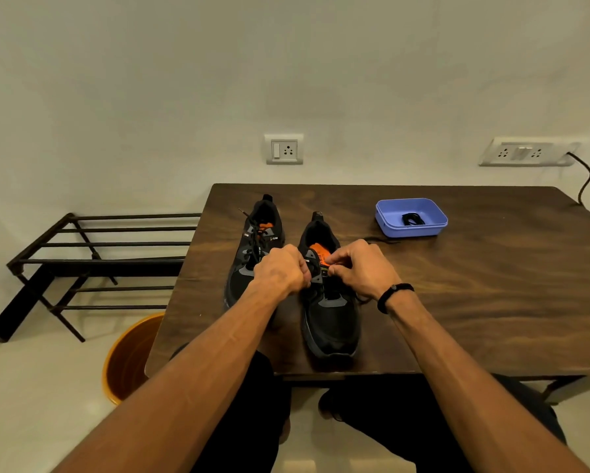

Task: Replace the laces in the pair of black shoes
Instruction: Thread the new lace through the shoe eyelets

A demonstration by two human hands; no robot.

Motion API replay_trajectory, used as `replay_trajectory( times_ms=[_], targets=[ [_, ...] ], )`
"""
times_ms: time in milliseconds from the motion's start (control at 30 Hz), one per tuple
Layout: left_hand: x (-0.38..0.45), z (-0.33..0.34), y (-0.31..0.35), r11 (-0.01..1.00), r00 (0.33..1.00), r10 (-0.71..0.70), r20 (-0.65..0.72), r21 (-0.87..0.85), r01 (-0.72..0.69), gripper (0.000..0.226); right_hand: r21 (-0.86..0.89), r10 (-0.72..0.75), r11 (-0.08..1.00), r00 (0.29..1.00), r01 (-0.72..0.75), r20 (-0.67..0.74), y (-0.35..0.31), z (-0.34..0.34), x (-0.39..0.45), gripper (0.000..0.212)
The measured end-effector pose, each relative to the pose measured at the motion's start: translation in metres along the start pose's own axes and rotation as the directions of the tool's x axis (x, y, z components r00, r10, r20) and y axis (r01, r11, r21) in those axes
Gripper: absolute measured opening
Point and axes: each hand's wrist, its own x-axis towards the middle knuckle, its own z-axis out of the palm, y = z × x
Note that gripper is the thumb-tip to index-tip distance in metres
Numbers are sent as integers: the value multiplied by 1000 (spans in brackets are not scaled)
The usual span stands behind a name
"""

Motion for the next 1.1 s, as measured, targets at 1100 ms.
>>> replay_trajectory(
  times_ms=[1100],
  targets=[
    [2,7,-4,994,997,74,-36,-80,-76,6,259,209,930,954,-262,216,5,21,1,15]
  ],
)
